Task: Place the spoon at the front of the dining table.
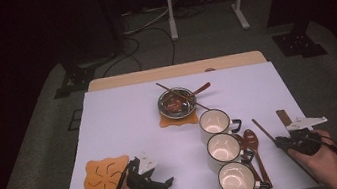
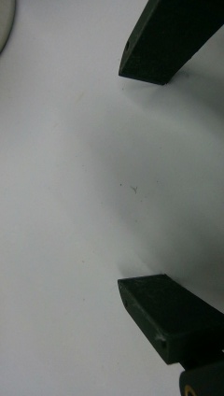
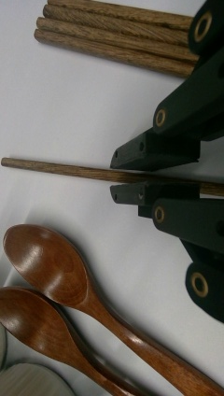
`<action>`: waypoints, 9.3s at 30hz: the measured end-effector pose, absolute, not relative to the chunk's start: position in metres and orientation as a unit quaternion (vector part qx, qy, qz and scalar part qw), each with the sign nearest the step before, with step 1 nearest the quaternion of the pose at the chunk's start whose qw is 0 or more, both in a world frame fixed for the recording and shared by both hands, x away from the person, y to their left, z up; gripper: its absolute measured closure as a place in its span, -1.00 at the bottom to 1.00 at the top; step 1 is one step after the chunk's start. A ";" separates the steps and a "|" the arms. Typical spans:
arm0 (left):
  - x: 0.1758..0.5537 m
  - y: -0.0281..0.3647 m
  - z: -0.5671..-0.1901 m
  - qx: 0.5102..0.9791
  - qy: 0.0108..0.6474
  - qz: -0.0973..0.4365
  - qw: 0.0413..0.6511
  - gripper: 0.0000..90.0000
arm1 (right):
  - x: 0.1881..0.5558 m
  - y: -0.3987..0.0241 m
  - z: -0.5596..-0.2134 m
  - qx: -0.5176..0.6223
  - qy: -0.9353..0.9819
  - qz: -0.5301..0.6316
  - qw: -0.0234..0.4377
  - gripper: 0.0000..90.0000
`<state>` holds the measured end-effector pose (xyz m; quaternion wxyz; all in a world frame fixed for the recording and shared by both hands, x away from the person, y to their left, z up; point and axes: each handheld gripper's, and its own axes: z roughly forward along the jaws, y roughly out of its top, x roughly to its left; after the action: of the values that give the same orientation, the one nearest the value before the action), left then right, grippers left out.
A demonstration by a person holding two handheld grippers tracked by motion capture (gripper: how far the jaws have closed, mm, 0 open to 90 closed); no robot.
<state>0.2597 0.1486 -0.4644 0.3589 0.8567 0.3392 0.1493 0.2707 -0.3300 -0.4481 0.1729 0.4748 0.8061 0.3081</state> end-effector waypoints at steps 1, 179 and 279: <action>0.260 0.149 -0.464 0.857 0.339 0.149 0.359 -0.99 | 0.271 -0.330 -0.448 0.475 0.806 0.309 0.173 0.80; 0.260 0.149 -0.464 0.857 0.339 0.149 0.358 -0.99 | 0.320 -0.301 -0.391 0.458 0.775 0.389 0.194 0.87; 0.260 0.149 -0.464 0.857 0.338 0.149 0.358 -0.99 | 0.386 -0.241 -0.354 0.408 0.794 0.414 0.181 0.87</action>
<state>0.2597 0.1488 -0.4644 0.3583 0.8572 0.3384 0.1491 0.3861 -0.2406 -0.3544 0.1813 0.4075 0.7936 0.4139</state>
